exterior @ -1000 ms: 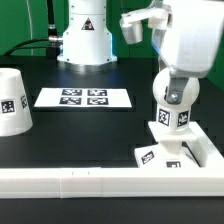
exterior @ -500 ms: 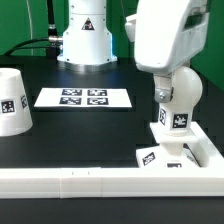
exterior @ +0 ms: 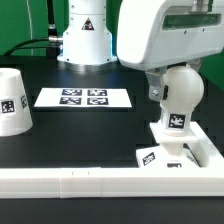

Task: Assemble lamp

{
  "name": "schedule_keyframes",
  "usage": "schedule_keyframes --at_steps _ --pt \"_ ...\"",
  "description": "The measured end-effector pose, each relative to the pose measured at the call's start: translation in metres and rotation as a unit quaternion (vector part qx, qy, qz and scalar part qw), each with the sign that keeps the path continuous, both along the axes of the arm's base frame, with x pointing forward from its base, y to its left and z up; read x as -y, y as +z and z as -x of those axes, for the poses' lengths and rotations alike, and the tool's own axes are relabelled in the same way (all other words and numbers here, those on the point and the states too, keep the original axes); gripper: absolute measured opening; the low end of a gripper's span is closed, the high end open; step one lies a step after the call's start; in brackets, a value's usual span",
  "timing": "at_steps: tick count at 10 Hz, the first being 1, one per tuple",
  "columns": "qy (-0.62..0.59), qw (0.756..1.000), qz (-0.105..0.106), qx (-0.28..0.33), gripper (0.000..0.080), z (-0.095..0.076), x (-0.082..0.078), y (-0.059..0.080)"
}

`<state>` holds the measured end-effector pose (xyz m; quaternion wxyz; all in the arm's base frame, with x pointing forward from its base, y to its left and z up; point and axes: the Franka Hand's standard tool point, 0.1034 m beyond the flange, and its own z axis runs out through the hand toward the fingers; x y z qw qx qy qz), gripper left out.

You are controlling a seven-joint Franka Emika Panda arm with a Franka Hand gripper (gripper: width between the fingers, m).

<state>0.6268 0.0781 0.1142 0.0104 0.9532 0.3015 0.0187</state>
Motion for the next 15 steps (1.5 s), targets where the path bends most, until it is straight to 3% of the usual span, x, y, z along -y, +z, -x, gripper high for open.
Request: schedule_keyframes --at_steps 4,6,12,14,15 --pt "-0.159 0.987 -0.023 0.000 0.0576 -0.001 -0.003 0.001" --pt "-0.286 0.957 -0.044 0.013 0.0576 -0.006 -0.006 0.003" --pt "-0.437 0.898 -0.054 0.010 0.0576 -0.007 -0.006 0.003" --pt "-0.514 0.856 -0.057 0.005 0.0576 -0.004 -0.009 0.002" --pt "-0.564 0.823 -0.060 0.001 0.0576 -0.002 -0.012 0.001"
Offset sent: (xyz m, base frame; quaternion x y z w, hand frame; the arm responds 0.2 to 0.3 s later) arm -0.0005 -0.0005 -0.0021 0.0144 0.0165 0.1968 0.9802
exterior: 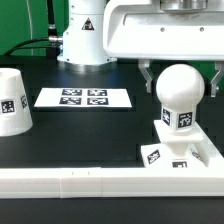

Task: Assemble lamp

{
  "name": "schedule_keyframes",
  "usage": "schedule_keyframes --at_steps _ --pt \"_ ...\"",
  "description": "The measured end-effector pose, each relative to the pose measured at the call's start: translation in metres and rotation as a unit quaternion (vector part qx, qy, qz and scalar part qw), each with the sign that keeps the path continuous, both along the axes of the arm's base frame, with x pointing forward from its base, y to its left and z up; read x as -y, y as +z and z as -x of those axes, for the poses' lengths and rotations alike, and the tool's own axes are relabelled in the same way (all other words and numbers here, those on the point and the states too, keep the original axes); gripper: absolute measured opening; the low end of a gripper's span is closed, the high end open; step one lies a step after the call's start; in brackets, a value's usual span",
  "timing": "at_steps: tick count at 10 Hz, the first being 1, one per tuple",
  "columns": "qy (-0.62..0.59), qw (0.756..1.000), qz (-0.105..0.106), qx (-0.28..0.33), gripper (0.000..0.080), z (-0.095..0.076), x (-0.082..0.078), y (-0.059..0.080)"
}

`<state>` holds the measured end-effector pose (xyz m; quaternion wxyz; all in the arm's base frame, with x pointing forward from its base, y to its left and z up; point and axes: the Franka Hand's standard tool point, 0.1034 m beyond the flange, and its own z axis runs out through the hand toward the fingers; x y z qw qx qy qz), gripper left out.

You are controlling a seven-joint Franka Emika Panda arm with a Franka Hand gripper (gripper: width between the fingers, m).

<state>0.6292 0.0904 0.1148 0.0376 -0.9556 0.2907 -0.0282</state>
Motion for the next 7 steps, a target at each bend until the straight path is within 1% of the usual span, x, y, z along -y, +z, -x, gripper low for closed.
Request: schedule_keyframes --at_steps 2,3,6,7 --pt "-0.094 0.995 -0.011 -0.009 0.0576 0.002 -0.007 -0.003" --pt "-0.139 0.990 -0.021 -0.014 0.0576 0.003 -0.009 -0.003" --pt "-0.254 0.966 -0.051 -0.023 0.0566 0.001 -0.017 -0.002" --pt "-0.304 0.950 -0.066 -0.026 0.0566 0.000 -0.020 -0.001"
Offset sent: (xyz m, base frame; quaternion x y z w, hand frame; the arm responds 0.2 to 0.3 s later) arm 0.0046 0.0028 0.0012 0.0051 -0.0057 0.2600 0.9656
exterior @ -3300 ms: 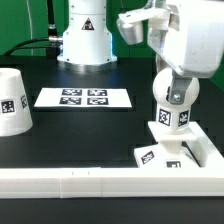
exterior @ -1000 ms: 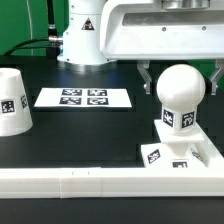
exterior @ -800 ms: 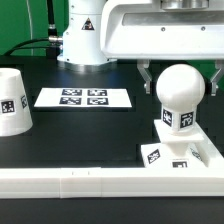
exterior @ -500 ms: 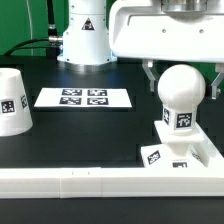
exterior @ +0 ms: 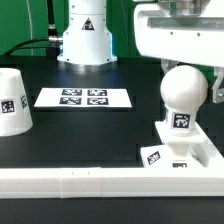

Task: Assemble lamp

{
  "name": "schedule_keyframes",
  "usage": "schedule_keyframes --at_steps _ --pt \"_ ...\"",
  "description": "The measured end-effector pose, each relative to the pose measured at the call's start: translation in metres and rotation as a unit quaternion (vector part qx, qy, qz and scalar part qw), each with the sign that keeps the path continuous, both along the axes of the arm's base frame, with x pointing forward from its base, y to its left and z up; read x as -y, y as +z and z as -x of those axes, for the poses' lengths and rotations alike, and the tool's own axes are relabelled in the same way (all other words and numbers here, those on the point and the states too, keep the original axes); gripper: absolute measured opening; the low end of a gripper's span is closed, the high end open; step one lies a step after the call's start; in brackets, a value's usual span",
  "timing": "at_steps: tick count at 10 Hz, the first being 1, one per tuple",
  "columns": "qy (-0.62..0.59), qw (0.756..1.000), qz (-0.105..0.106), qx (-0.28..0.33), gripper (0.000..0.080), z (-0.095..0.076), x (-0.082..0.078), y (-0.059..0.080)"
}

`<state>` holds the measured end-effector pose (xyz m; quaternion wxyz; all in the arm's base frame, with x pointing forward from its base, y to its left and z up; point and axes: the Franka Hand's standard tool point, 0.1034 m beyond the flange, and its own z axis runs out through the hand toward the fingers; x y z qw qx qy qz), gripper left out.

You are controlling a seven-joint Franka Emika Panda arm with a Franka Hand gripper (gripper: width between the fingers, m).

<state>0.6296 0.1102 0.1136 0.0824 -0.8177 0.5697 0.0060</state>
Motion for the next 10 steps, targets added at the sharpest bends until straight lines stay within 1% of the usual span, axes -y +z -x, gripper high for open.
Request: schedule_keyframes --at_steps 2,3,4,5,6,7,9,10 --pt "-0.060 0.998 -0.021 -0.006 0.0553 -0.001 -0.003 0.001" --pt "-0.068 0.997 -0.023 -0.008 0.0553 -0.001 -0.004 0.001" --pt "-0.065 0.998 -0.023 -0.008 0.0534 -0.001 -0.006 0.001" --pt "-0.063 0.998 -0.023 -0.007 0.0618 -0.001 -0.006 0.001" --pt "-0.062 0.998 -0.023 -0.007 0.0674 -0.001 -0.006 0.001" --pt "-0.056 0.998 -0.022 -0.006 0.0694 0.000 -0.006 0.001" --pt "0.033 0.999 -0.019 -0.024 0.0699 0.010 -0.010 0.005" --pt "0.086 0.996 -0.016 -0.015 0.0699 0.012 -0.012 0.007"
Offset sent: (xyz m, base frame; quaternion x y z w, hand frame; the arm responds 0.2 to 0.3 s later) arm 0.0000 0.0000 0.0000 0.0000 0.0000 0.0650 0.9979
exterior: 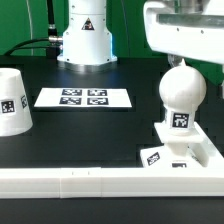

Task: Assemble lamp

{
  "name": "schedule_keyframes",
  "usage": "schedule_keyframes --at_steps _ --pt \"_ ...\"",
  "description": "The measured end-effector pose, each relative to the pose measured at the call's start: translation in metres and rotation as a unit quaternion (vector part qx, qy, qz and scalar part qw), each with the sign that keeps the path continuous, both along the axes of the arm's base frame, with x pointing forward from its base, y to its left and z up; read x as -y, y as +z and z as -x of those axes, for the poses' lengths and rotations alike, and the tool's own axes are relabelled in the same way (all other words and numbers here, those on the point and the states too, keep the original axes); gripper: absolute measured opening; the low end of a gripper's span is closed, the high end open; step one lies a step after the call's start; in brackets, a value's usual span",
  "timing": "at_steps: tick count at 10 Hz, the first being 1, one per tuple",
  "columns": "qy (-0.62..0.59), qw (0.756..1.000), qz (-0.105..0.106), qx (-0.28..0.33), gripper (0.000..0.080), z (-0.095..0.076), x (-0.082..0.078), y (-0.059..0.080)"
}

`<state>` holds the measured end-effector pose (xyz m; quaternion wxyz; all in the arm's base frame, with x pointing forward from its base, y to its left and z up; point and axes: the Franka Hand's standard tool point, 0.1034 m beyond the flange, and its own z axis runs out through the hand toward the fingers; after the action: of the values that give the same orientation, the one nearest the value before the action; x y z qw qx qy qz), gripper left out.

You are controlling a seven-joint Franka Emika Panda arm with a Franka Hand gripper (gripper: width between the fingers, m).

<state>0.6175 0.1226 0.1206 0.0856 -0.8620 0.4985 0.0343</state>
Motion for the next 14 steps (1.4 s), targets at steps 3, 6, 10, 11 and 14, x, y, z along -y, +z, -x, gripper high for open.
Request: schedule_keyframes --at_steps 3,6,10,11,14 --pt "0.113 0.994 0.002 0.001 0.0699 0.017 -0.005 0.002" --pt "0.111 0.994 0.002 0.000 0.0699 0.017 -0.005 0.001" --pt "0.214 0.977 0.006 0.013 0.0699 0.046 0.005 0.012" --pt "0.248 0.968 0.010 0.021 0.0699 0.062 0.017 0.015" --pt "0.319 0.947 0.024 0.033 0.0699 0.094 0.079 0.004"
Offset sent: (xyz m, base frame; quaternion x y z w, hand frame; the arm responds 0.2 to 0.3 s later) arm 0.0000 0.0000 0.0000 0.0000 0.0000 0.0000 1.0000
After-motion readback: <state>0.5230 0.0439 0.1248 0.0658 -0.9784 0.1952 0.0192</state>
